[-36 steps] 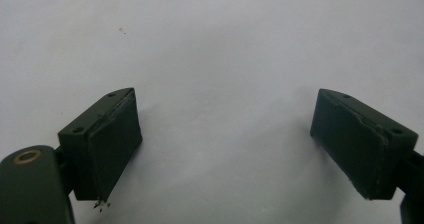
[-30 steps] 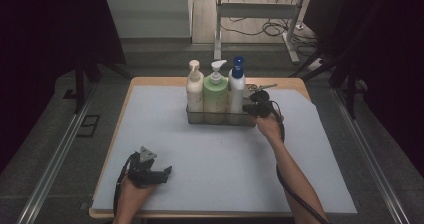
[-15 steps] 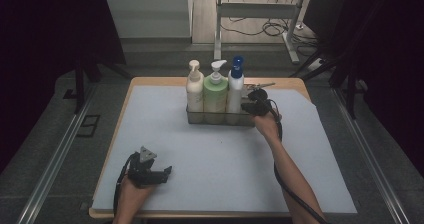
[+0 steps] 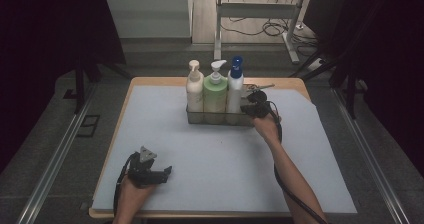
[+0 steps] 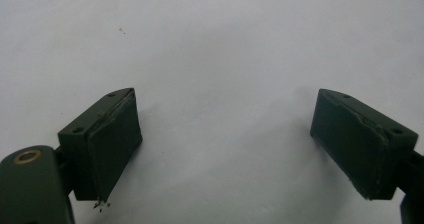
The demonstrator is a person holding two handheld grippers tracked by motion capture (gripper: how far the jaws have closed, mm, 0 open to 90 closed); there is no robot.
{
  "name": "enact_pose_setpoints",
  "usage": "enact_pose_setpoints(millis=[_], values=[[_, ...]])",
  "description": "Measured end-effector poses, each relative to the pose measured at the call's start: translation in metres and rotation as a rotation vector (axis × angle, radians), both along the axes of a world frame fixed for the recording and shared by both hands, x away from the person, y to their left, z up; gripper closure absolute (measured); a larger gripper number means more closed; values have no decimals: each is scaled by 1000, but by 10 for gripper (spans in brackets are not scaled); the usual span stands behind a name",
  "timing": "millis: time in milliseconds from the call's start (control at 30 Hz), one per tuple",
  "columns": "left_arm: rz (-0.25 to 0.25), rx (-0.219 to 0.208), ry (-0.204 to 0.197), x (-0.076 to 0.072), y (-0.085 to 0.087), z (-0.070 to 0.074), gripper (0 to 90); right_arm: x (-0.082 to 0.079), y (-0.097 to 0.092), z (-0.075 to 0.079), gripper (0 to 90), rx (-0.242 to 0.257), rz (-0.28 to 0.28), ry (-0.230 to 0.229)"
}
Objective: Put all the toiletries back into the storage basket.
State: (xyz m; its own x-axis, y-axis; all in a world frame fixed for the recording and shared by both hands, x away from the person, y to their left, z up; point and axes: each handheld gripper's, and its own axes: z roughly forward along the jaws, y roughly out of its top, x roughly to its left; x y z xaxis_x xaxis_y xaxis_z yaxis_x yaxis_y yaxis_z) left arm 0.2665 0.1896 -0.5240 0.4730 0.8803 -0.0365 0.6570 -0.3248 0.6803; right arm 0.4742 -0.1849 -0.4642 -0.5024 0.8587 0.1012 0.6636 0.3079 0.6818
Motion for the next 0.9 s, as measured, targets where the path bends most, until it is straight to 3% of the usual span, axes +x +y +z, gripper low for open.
enact_pose_setpoints(millis=[133, 233, 400, 533, 900], values=[[0, 0, -1, 0, 0, 0, 122, -1, -2, -1, 879, 7, 5, -6], [0, 0, -1, 0, 0, 0, 122, -2, -1, 0, 805, -27, -5, -30], [0, -1, -1, 0, 0, 0, 122, -3, -7, 3, 697, -22, -20, -53], [1, -1, -1, 0, 0, 0, 122, -8, -10, 9, 608, -52, -13, -78], [1, 0, -2, 0, 0, 0, 122, -22, -27, 24, 401, -39, -1, -110]])
